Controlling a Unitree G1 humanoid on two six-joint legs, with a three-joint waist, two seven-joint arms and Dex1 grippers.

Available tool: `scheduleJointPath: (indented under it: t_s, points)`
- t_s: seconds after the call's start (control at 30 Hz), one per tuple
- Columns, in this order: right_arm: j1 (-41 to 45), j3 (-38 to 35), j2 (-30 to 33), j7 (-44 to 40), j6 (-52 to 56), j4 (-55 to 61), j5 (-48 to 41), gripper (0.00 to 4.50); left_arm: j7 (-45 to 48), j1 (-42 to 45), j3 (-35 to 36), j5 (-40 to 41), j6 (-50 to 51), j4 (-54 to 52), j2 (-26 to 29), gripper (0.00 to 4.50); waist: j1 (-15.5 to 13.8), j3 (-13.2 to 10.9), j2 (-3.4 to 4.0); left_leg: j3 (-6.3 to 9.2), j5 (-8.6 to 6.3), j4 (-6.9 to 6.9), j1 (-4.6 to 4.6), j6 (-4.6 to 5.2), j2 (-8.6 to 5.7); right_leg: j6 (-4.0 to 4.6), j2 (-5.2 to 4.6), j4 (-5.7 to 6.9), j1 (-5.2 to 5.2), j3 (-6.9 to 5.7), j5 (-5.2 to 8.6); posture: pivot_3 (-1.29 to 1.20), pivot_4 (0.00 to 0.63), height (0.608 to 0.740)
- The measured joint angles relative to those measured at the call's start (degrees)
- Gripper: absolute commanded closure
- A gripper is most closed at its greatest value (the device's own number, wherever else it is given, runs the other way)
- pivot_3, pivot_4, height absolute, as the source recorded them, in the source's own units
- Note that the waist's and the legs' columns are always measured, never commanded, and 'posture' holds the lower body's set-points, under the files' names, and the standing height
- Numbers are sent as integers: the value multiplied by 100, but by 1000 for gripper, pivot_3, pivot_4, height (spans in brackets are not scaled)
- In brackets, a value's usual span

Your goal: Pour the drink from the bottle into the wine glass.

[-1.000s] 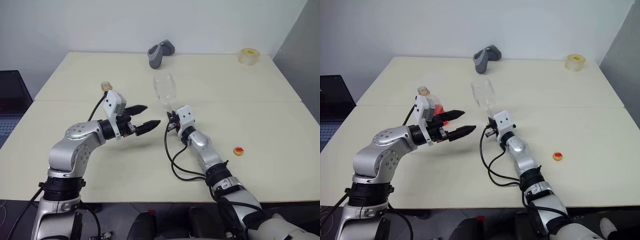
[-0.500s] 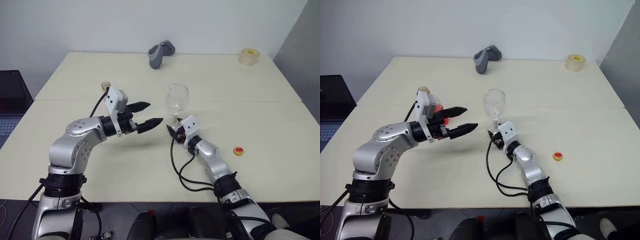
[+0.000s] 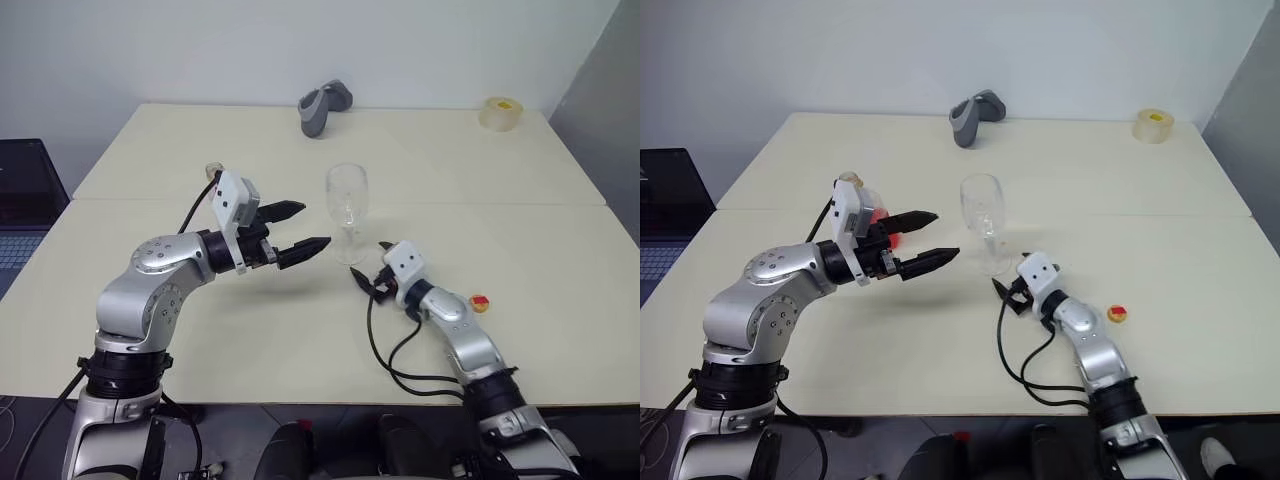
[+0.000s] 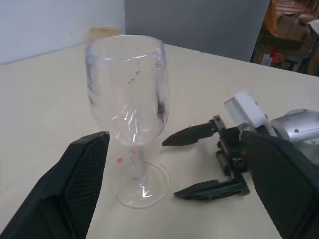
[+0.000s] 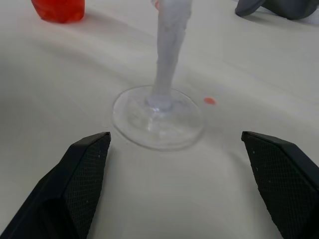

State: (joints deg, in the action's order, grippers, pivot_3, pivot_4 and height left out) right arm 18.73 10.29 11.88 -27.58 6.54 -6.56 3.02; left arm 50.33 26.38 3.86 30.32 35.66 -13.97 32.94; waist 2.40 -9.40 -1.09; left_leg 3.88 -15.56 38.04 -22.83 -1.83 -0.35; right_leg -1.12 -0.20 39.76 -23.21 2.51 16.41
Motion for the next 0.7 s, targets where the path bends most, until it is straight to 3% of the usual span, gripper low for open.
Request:
scheduleJointPath:
  t_s: [0.27, 0.4, 0.53, 0.7]
  points:
    - [-1092, -175, 835, -746, 1202, 2263, -796, 18, -523, -856, 177, -2, 20, -679, 65, 0, -26, 0, 0, 3, -1, -1, 0, 2, 1, 1, 0, -5, 3, -1, 2, 0, 150, 740]
    - [-1286, -705, 1155, -956, 1719, 3248, -1558, 18, -1514, -1578, 468, -232, -202, -835, -592, 0, -63, 0, -3, 11, -1, 1, 0, 2, 1, 1, 0, -10, 10, -8, 1, 0, 150, 740]
    - [-1272, -788, 1366, -1116, 2120, 3738, -2061, 18, -2512, -2029, 526, -970, -967, -545, -1216, 0, -76, 2, -3, 13, -1, 1, 2, 2, -1, 1, -1, -14, 15, -9, 1, 0, 150, 740]
    - [-1216, -761, 1517, -1189, 2419, 3943, -2331, 18, -3276, -2111, 544, -1680, -1592, 82, -1475, 0, -91, 2, -4, 15, -1, 1, 0, 2, -3, 2, -1, -15, 16, -13, 1, 0, 150, 740]
